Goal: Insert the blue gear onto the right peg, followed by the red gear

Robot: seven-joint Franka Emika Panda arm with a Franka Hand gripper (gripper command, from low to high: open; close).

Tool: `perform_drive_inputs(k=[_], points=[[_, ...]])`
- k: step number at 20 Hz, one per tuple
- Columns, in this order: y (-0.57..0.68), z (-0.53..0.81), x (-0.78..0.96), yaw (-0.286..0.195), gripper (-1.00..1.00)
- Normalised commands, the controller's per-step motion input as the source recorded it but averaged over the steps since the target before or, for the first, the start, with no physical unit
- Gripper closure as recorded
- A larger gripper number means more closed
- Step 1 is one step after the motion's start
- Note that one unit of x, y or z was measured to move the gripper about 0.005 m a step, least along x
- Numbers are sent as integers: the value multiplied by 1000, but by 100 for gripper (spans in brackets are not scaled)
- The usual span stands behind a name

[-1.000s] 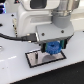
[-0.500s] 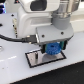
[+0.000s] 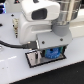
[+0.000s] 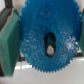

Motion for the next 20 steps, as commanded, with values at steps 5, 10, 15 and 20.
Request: perform_drive_inputs(k=[5, 10, 15, 20], points=[[40, -19, 37, 0, -100], [90, 259, -7, 0, -100], [111, 470, -137, 0, -100], [165, 394, -322, 0, -100]])
